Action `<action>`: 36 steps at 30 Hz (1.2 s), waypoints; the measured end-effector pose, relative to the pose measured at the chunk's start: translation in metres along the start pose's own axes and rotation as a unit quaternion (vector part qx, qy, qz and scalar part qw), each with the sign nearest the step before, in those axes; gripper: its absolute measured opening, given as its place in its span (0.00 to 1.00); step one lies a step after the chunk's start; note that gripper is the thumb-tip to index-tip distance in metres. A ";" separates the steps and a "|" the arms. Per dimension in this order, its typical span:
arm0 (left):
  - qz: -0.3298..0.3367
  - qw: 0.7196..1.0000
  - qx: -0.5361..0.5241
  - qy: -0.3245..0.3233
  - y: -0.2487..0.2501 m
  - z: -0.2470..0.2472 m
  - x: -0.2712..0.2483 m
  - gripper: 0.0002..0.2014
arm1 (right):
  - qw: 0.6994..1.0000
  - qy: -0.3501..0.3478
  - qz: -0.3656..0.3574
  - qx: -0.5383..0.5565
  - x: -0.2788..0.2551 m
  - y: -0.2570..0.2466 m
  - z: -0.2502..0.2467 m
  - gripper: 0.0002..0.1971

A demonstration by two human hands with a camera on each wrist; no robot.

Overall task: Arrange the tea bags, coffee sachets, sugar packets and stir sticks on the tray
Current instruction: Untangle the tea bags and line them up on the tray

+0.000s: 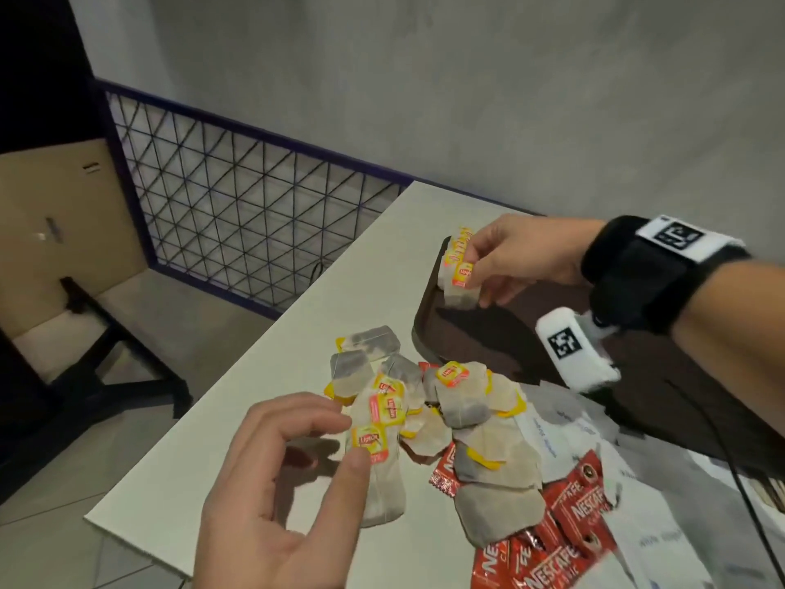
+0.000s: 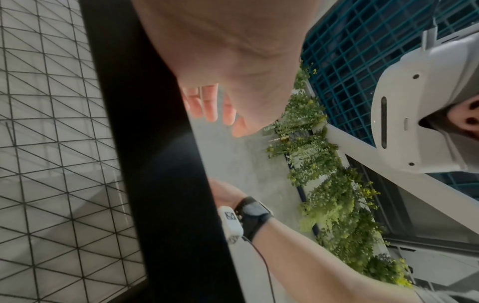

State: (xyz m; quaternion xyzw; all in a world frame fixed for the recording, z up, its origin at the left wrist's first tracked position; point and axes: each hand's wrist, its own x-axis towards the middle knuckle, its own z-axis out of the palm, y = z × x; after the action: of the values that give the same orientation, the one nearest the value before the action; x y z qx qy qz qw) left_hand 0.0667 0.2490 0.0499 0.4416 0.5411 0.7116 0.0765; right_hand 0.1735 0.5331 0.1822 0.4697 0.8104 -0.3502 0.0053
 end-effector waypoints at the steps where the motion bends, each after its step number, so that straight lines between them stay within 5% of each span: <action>1: 0.023 0.999 0.027 -0.001 0.000 0.002 -0.001 0.05 | 1.000 -0.023 0.017 -0.003 0.008 0.001 -0.001 0.07; 7: 0.063 0.991 0.113 -0.010 -0.002 0.004 0.001 0.02 | 0.996 -0.002 0.083 0.036 0.044 0.007 -0.003 0.09; 10: 0.057 0.992 0.115 -0.002 -0.001 0.003 0.002 0.03 | 0.993 0.022 0.106 0.041 0.049 0.005 -0.003 0.02; 14: -0.005 0.994 0.108 0.005 0.002 0.001 0.001 0.11 | 0.991 0.063 0.118 -0.006 0.042 0.002 -0.008 0.21; 19: -0.100 0.968 0.223 -0.062 0.004 -0.007 -0.003 0.16 | 0.987 0.115 -0.012 -0.113 -0.008 -0.024 0.006 0.13; 25: -0.127 0.906 0.384 -0.127 0.012 0.000 -0.003 0.23 | 0.966 -0.040 -0.144 -0.210 -0.072 -0.051 0.069 0.05; 36: -0.104 0.905 0.380 -0.161 0.017 -0.001 -0.008 0.26 | 0.949 -0.059 -0.212 -0.224 -0.088 -0.042 0.115 0.06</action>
State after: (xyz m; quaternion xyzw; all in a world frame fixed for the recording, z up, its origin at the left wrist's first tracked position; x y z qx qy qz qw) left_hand 0.0770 0.2365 0.0598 0.4868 0.7939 0.3590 0.0625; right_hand 0.1535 0.3878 0.1485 0.2521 0.9472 -0.1798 0.0836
